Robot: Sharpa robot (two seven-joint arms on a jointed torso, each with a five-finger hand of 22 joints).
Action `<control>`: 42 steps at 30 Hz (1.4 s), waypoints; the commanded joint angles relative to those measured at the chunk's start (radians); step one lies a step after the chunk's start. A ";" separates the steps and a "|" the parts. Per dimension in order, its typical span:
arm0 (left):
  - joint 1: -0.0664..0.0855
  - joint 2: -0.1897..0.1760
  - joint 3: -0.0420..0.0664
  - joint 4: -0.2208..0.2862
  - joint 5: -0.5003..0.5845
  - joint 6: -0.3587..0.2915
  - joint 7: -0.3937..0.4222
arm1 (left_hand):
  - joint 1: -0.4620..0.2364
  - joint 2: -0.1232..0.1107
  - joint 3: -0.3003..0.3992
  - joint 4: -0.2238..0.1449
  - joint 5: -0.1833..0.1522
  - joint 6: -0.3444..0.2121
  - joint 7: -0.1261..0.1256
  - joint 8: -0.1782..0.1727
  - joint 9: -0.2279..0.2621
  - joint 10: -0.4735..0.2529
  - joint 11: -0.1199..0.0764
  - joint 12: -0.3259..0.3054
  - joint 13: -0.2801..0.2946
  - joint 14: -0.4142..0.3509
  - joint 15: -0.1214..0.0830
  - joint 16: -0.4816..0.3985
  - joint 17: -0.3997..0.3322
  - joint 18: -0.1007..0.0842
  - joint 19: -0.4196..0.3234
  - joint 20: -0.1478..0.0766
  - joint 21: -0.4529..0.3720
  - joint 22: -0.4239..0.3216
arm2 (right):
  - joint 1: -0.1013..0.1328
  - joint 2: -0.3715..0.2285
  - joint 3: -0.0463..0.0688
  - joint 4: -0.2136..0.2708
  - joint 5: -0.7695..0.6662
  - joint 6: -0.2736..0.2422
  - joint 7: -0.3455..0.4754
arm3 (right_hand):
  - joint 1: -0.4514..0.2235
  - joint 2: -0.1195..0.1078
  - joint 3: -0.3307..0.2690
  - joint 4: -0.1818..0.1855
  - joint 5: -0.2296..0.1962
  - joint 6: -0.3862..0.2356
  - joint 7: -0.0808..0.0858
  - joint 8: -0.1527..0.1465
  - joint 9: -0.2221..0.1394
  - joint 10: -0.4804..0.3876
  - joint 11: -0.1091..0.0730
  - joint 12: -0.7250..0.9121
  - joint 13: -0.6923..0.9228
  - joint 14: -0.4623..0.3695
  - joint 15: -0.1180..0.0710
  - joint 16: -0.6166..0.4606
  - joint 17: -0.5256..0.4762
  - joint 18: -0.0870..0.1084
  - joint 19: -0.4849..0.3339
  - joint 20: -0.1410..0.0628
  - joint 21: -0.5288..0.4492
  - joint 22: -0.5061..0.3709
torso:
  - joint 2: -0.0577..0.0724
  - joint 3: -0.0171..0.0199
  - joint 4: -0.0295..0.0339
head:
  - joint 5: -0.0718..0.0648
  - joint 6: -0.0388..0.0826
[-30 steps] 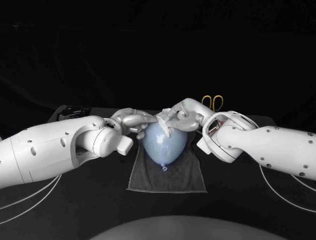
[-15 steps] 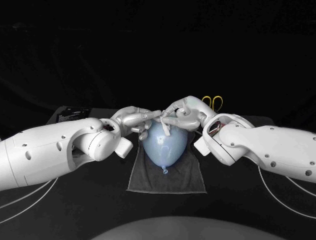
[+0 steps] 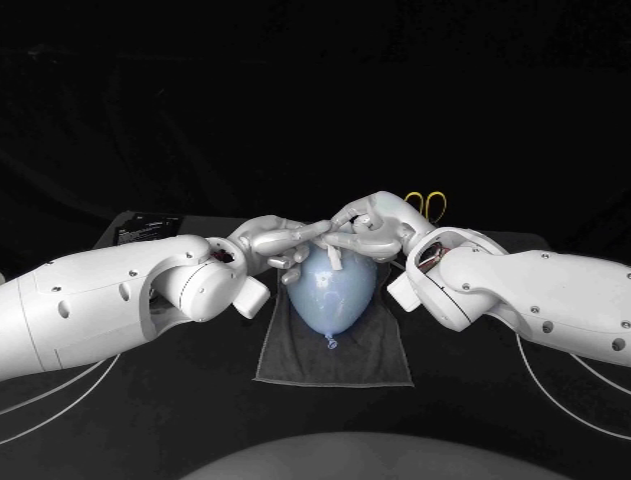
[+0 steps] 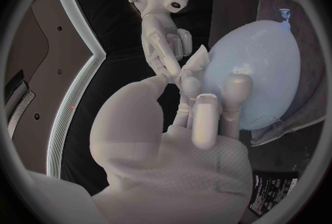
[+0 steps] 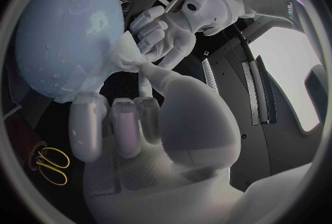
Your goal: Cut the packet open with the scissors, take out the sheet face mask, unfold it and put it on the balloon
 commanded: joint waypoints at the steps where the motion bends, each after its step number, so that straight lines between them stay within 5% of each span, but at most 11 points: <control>1: 0.000 0.006 0.001 0.000 0.008 0.013 -0.019 | 0.016 0.009 -0.004 0.003 -0.006 0.007 0.001 -0.007 -0.001 0.003 -0.003 -0.001 0.000 0.030 -0.002 0.004 0.018 0.002 0.007 0.000 0.003 0.002 | -0.001 0.000 0.000 0.003 0.001 0.018 0.005 | -0.002 0.010 0.006 -0.001 0.003 0.007 -0.010 0.037 0.038 0.071 -0.009 0.001 0.213 0.129 -0.033 0.004 0.264 -0.007 0.047 -0.007 -0.006 0.215 | 0.001 0.0002 -0.0006 | 0.000 0.001; 6: 0.000 0.009 0.001 -0.002 0.030 0.008 -0.016 | 0.113 0.054 0.023 -0.032 -0.005 0.008 -0.005 -0.011 -0.002 0.003 -0.009 -0.004 0.001 0.032 -0.006 0.005 0.023 0.001 0.010 -0.002 0.005 0.006 | -0.001 -0.002 0.000 0.003 -0.004 0.028 -0.001 | -0.004 0.010 0.010 -0.004 0.003 0.004 -0.010 0.040 0.041 0.070 -0.009 -0.001 0.212 0.129 -0.033 0.004 0.264 -0.007 0.047 -0.008 -0.005 0.215 | 0.000 0.0008 -0.0003 | 0.000 0.000; 14: 0.000 0.010 0.001 -0.006 0.069 -0.007 0.003 | 0.270 0.088 0.160 -0.172 -0.005 -0.003 -0.002 -0.003 0.011 0.015 -0.009 -0.022 0.005 0.035 -0.009 0.007 0.031 -0.002 0.018 -0.008 0.017 0.025 | -0.002 -0.004 0.000 0.000 -0.015 0.040 -0.014 | -0.005 0.008 0.016 -0.010 0.003 0.001 -0.010 0.045 0.046 0.070 -0.009 -0.001 0.212 0.129 -0.033 0.004 0.264 -0.008 0.047 -0.008 -0.005 0.215 | 0.000 -0.0002 0.0002 | -0.001 -0.002; 42: 0.000 0.004 0.001 -0.011 0.079 0.015 0.012 | 0.206 0.068 0.209 -0.189 -0.007 0.011 -0.012 0.032 0.041 0.035 -0.015 -0.041 -0.009 0.039 -0.011 0.011 0.045 -0.005 0.025 -0.006 0.031 0.049 | -0.004 -0.015 0.000 -0.005 -0.045 -0.016 -0.048 | -0.013 0.009 0.032 -0.019 0.003 -0.005 -0.010 0.060 0.059 0.071 -0.009 0.001 0.215 0.129 -0.033 0.004 0.264 -0.009 0.050 -0.008 0.003 0.218 | 0.000 0.0002 0.0009 | -0.004 -0.005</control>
